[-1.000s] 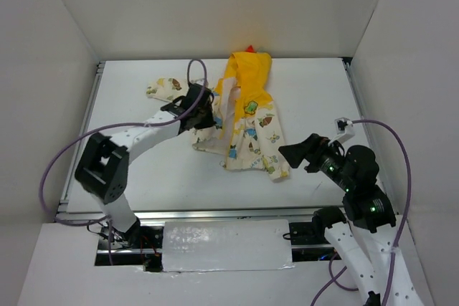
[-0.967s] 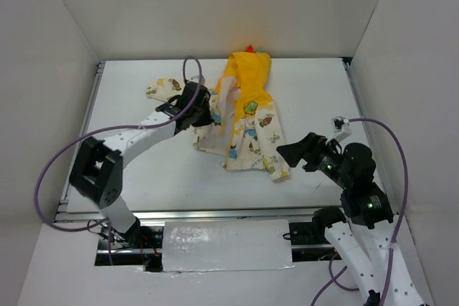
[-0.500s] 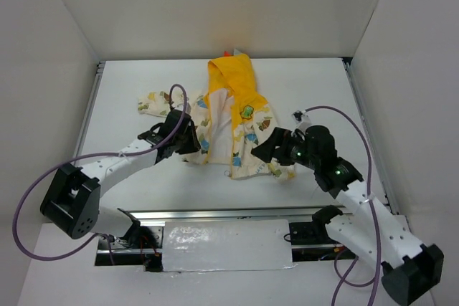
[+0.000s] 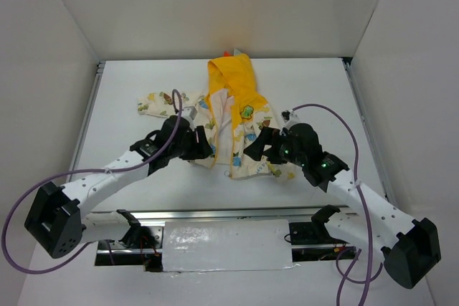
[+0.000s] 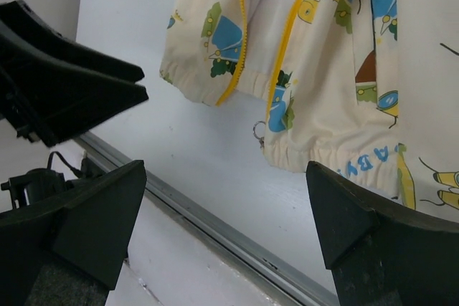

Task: Zip up the jacket

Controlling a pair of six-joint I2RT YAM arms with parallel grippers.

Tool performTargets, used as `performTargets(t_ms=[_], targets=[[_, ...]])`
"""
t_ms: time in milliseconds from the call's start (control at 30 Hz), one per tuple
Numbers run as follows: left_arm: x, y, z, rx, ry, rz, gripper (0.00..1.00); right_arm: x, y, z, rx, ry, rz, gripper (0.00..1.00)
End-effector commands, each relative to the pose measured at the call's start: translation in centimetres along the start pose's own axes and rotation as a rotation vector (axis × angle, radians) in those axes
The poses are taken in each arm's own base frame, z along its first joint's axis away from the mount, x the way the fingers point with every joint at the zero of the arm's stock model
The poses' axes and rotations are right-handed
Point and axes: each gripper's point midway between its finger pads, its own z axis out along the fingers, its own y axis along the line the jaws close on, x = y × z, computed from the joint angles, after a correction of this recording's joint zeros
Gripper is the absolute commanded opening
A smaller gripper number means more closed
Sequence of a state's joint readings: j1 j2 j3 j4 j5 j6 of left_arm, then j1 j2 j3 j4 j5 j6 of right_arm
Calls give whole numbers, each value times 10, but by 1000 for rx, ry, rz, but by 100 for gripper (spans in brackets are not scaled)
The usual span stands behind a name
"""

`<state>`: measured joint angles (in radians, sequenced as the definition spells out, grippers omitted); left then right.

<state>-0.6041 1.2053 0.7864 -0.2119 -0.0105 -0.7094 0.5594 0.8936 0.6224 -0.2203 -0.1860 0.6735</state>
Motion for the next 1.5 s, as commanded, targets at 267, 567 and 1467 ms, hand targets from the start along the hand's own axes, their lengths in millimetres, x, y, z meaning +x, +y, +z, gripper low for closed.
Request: performTargets(t_ms=[267,567,1467], targets=[[32,25,34,-329,149,220,64,-13,-5,-6,45,-84,-20,100],[40,26,54,-368,176,285,58,-8,-10,-5,49,-72,-24,100],[72,24,85,-326,276,293,0,1,-17,-3,70,-38,-33,100]])
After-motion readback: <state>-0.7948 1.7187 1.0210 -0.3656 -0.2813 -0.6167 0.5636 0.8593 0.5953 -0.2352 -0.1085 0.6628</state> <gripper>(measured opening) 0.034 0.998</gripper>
